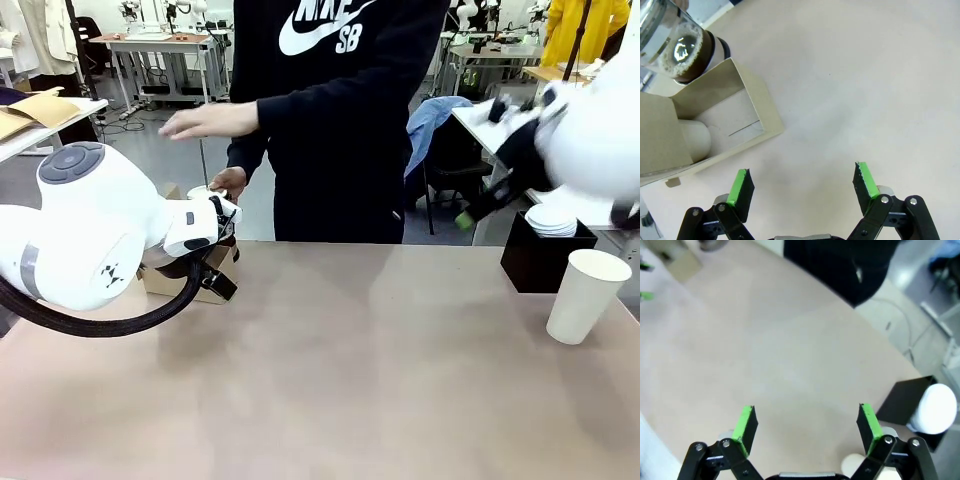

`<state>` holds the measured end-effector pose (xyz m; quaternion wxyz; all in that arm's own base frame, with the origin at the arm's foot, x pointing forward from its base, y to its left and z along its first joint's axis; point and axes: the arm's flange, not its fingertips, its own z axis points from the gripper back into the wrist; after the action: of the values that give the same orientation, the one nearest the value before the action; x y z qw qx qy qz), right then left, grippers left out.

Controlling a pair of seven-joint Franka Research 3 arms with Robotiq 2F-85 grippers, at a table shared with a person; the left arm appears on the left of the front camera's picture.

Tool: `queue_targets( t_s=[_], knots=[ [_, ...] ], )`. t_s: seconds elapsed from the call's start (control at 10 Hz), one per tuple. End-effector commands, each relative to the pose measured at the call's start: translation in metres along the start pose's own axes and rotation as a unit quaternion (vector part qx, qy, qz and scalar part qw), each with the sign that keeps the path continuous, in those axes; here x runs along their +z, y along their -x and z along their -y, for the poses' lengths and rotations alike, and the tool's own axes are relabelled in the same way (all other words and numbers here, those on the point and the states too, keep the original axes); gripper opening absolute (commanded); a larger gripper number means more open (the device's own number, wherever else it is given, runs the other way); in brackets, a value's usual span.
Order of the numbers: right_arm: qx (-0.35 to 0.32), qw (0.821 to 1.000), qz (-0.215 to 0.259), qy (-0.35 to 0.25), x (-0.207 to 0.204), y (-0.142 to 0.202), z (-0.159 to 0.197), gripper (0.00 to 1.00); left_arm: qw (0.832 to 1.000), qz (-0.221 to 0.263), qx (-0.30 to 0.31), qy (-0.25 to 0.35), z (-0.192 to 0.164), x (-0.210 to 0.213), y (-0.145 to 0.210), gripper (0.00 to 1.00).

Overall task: Pour a drink into a cup and package it in a carrier.
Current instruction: Pick up the 600 ml Paper Cup and place it in the middle top area of the table.

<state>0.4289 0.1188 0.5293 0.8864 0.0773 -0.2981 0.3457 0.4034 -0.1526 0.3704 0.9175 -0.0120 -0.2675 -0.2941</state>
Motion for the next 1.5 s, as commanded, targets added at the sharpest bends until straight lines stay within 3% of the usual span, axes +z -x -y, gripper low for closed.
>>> queue_targets(
  t_s=[0.0,0.2,0.4,0.7,0.8,0.9,1.2,1.3,1.4],
  knots=[
    [0.05,0.995,0.013,-0.08,0.036,0.011,0.055,1.0,1.0,0.0,0.0,0.0,0.0,0.0,0.0,1.0],
    [0.09,0.985,0.071,-0.129,0.071,0.055,0.099,1.0,1.0,0.0,0.0,0.0,0.0,0.0,0.0,1.0],
    [0.123,0.972,0.135,-0.15,0.095,0.12,0.132,1.0,1.0,0.0,0.0,0.0,0.0,0.0,0.0,1.0],
    [0.119,0.957,0.215,-0.155,0.09,0.201,0.162,1.0,1.0,0.0,0.0,0.0,0.0,0.0,0.0,1.0],
    [0.111,0.963,0.207,-0.134,0.082,0.2,0.158,1.0,1.0,0.0,0.0,0.0,0.0,0.0,0.0,1.0],
    [0.117,0.965,0.188,-0.14,0.104,0.194,0.156,1.0,1.0,0.0,0.0,0.0,0.0,0.0,0.0,1.0],
    [0.109,0.966,0.19,-0.14,0.096,0.207,0.158,1.0,1.0,0.0,0.0,0.0,0.0,0.0,0.0,1.0],
    [0.114,0.949,0.217,-0.197,0.09,0.224,0.182,1.0,1.0,0.0,0.0,0.0,0.0,0.0,0.0,1.0],
    [0.11,0.932,0.269,-0.215,0.072,0.253,0.211,1.0,1.0,0.0,0.0,0.0,0.0,0.0,0.0,1.0]
  ],
)
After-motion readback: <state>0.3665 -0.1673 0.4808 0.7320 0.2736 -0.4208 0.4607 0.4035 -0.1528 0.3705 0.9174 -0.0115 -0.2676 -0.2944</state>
